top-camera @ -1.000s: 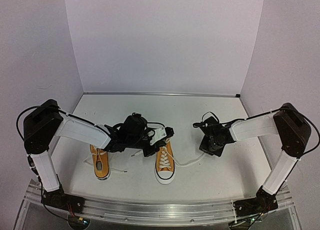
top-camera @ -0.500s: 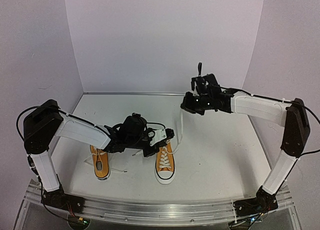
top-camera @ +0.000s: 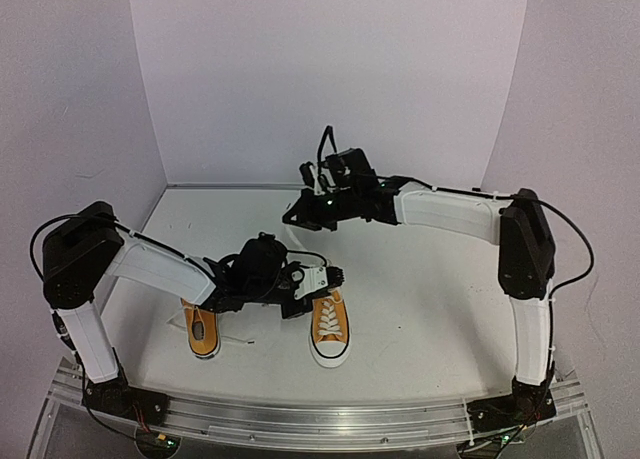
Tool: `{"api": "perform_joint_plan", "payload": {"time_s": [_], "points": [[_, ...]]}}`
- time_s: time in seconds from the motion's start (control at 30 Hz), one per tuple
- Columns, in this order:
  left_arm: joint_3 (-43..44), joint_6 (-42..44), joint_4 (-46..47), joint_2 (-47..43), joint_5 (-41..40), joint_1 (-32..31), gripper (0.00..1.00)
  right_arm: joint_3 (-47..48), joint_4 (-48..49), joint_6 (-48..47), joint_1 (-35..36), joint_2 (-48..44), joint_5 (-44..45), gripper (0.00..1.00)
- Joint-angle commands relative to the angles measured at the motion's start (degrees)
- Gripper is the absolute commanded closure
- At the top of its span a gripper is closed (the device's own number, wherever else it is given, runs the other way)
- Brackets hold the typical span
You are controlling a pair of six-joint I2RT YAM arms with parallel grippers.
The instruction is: Tie the shoes
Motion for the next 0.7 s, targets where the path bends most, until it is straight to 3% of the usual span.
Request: {"api": "perform_joint_plan", "payload": {"time_s": [0.0, 0.07, 0.17, 0.23, 0.3, 0.5, 0.67], "points": [[-0.82, 1.79, 2.05, -2.95, 0.31, -0.6, 1.0, 5.87, 0.59, 0.73, 1.72, 3.72, -8.82, 1.0], [-0.76, 1.94, 1.66, -2.91, 0.26, -0.69, 1.0, 6.57, 0.46, 1.08, 2.23, 4.69, -11.15, 0.99], [-0.76, 1.82, 1.49, -2.81, 0.23, -0.7, 1.0, 3.93, 0.08, -0.37, 2.17, 2.24, -11.0, 0.65], [-0.64, 1.61, 1.49, -2.62, 0.33, -0.7, 1.0, 0.49, 0.05, -1.97, 1.8, -1.66, -8.61, 0.38], [-0.61, 1.4, 1.61, -2.49, 0.62, -0.7, 1.0, -3.34, 0.08, -2.43, 0.45, -5.46, -8.35, 0.26], [-0.31, 1.32, 1.68, -2.23, -0.13, -0.7, 1.0, -16.77, 0.14, -2.15, -4.09, -17.43, -5.89, 0.21], [0.14, 1.41, 1.32, -1.74, -1.28, -0.7, 1.0, -30.53, 0.17, 0.95, -4.7, -25.7, -2.33, 0.3]]}}
